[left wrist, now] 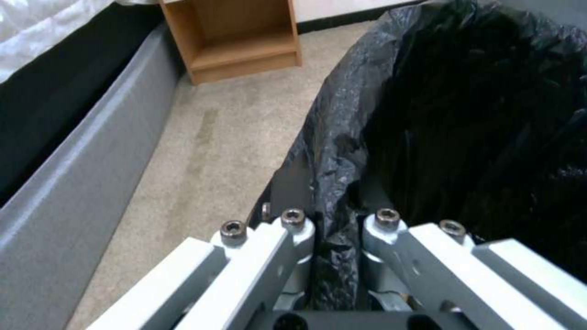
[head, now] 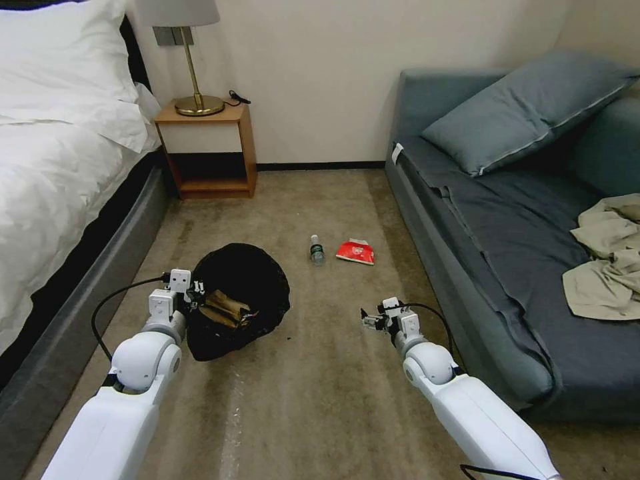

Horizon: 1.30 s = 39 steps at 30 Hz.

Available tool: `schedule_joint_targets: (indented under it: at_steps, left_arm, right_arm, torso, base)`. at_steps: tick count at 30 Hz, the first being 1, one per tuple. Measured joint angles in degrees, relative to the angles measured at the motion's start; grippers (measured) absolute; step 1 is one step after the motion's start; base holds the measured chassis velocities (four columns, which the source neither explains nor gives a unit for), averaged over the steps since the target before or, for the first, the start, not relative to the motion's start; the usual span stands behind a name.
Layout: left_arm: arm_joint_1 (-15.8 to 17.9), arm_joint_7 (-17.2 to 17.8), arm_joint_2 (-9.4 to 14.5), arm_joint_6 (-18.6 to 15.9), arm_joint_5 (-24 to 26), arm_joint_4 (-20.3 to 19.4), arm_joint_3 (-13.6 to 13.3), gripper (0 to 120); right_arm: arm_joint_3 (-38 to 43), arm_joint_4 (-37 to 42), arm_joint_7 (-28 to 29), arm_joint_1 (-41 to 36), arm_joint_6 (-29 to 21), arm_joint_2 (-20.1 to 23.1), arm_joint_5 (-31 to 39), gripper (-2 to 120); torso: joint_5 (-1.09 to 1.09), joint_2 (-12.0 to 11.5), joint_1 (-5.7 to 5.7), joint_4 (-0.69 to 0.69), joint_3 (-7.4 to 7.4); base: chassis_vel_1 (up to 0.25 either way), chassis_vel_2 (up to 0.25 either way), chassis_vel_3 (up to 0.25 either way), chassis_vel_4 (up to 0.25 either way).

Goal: Pick up the trash bin, then pick up the garbage on the floor and place it into the trash bin.

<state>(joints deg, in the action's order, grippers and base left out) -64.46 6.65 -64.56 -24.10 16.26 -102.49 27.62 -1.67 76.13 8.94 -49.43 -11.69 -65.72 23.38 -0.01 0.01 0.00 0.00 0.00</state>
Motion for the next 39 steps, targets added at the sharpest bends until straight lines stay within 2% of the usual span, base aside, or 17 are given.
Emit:
schedule_joint_targets:
  at_steps: [31, 39]
  left_arm:
    - [-1.0, 0.2, -0.2, 0.1, -0.5, -0.8, 0.4, 4]
    - [-0.7, 0.2, -0.1, 0.1, -0.5, -0.5, 0.3, 4]
  right_arm:
    - [0.2, -1.4, -1.4, 0.5, 1.4, -1.2, -0.1, 100]
    - [0.0, -2.5, -1.8, 1.2, 1.8, -1.6, -0.3, 100]
  torso:
    - [0.01, 0.0, 0.0, 0.0, 0.0]
    - [0.01, 0.0, 0.0, -0.01, 0.0]
  base:
    - [0.0, 0.0, 0.0, 0.0]
    - [-0.068, 0.062, 0.077, -0.066]
